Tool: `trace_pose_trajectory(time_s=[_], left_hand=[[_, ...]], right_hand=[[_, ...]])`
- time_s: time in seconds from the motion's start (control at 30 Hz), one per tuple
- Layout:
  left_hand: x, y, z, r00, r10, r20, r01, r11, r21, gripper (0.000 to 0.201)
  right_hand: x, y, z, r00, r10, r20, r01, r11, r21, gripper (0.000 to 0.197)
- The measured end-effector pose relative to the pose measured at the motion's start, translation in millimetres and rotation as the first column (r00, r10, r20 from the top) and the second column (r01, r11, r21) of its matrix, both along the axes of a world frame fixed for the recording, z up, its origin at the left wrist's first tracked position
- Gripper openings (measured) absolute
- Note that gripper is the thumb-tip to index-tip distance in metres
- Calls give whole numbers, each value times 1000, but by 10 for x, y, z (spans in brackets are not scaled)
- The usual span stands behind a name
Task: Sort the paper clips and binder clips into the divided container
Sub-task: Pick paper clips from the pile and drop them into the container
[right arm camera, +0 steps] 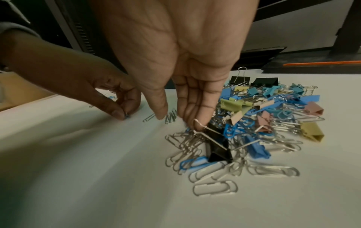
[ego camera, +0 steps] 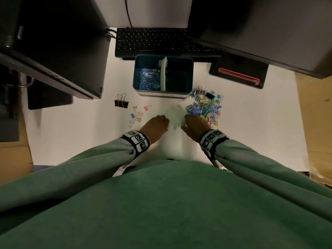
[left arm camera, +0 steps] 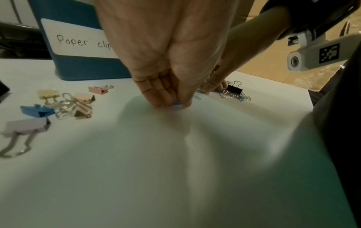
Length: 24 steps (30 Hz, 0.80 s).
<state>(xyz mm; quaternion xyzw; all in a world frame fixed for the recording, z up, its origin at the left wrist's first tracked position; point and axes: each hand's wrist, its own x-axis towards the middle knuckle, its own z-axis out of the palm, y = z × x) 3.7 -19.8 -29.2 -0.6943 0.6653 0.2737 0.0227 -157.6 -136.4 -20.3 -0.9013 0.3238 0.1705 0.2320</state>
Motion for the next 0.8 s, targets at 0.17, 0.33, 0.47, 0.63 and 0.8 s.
trace_pose_trajectory(time_s=[0.17, 0.33, 0.47, 0.63, 0.8], left_hand=[[-116, -210, 72, 994, -31, -103, 26, 999, -42, 18], [-82, -280, 24, 992, -122, 0, 122, 992, 7, 19], [-64, -239, 0, 991, -130, 25, 129, 991, 45, 22], [75, -221, 323, 975, 162, -150, -172, 983, -56, 13], [684, -396, 778, 780, 543, -310, -620, 737, -268, 5]], right_hand=[[69, 74, 0, 999, 12, 37, -11, 1000, -10, 12], [109, 35, 52, 1000, -29, -11, 30, 997, 74, 13], [58, -82, 85, 999, -39, -14, 41, 990, 135, 12], [259, -242, 388, 977, -95, 191, 59, 980, 188, 7], [960, -371, 918, 881, -213, 422, 125, 966, 228, 5]])
